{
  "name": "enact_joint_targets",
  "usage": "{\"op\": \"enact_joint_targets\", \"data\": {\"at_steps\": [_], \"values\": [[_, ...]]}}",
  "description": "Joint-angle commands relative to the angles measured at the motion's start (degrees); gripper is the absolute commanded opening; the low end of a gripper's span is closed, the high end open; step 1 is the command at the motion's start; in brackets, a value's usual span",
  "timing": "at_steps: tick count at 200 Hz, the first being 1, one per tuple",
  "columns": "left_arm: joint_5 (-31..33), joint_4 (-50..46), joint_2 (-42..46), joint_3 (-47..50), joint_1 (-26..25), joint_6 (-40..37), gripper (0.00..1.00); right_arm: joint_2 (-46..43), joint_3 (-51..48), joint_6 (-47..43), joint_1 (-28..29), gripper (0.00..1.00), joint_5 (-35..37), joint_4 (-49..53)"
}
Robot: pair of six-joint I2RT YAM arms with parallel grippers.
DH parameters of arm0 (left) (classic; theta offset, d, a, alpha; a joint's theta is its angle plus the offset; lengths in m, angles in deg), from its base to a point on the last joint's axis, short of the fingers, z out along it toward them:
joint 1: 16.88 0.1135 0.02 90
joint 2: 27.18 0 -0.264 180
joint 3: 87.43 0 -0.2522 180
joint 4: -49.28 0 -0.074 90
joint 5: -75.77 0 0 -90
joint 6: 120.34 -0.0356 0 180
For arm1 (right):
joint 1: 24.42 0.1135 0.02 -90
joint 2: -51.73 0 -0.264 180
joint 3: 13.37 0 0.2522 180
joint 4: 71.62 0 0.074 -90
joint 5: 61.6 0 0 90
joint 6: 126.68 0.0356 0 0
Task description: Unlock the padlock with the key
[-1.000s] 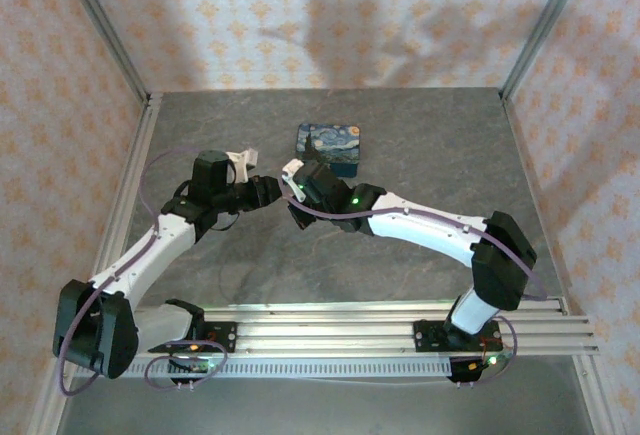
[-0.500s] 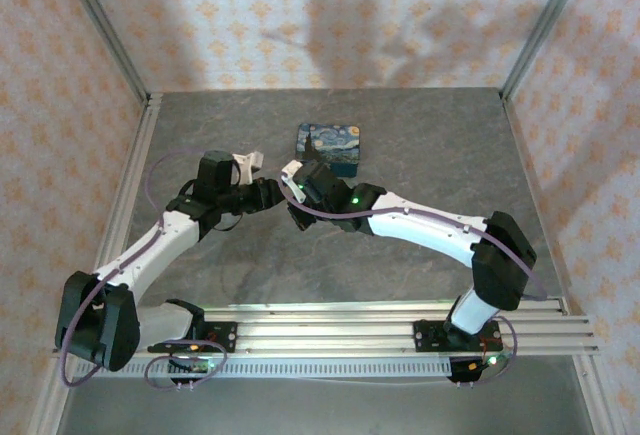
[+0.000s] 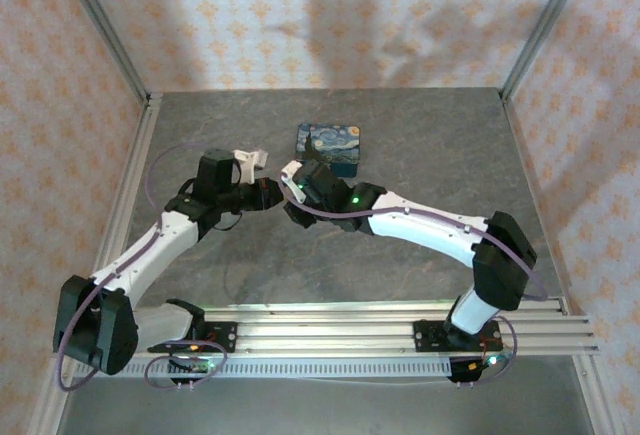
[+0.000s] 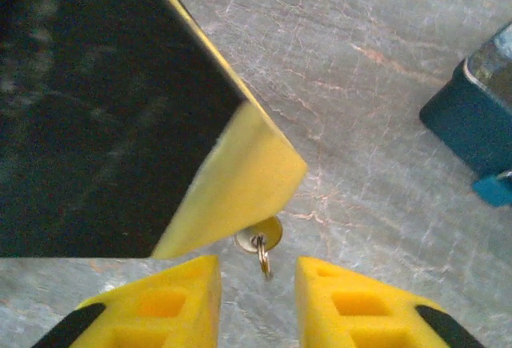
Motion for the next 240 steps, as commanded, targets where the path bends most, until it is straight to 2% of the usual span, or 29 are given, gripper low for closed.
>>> {"op": "enact_joint_targets", "data": {"at_steps": [1,33,51,82,118,143,194,210,240], "values": [[2.0,-3.4,1.5,-3.5,-0.5,-7.1,0.0,-5.6,-0.4,1.6,-0.4,0.38,-0.2,0.6],[1.9,-3.3,0.4,-5.2,-0.5,-7.6,0.0,-13.1,-5.7,9.0,-5.4,0.41,-7.9,-3.2],[2.3,-3.2,-0.6,-6.2,-0.5,-5.7,0.0,-16.8,-10.3,14.2,-7.5,0.41,-8.2,-8.4],[1.2,-1.2,-1.9,-6.9,-0.5,-0.5,0.0,-17.1,-14.4,21.5,-9.4,0.42,-12.3,-16.2],[-2.9,-1.1,-3.0,-8.0,-0.5,2.7,0.0,-13.2,-13.2,20.2,-9.4,0.44,-18.2,-17.8],[-5.8,-1.1,-2.8,-8.5,-0.5,2.0,0.0,-9.9,-10.6,19.4,-9.4,0.43,-23.1,-17.2],[-8.0,-1.0,-2.9,-8.2,-0.5,1.7,0.0,-6.1,-7.2,18.0,-9.4,0.42,-25.9,-14.8],[-8.5,-1.3,-2.8,-8.2,-0.5,1.4,0.0,-5.4,-6.3,16.9,-9.4,0.38,-25.6,-13.4],[-9.2,-3.1,-2.9,-8.9,-0.5,0.3,0.0,-4.6,-4.9,15.0,-9.4,0.14,-26.0,-11.5]]}}
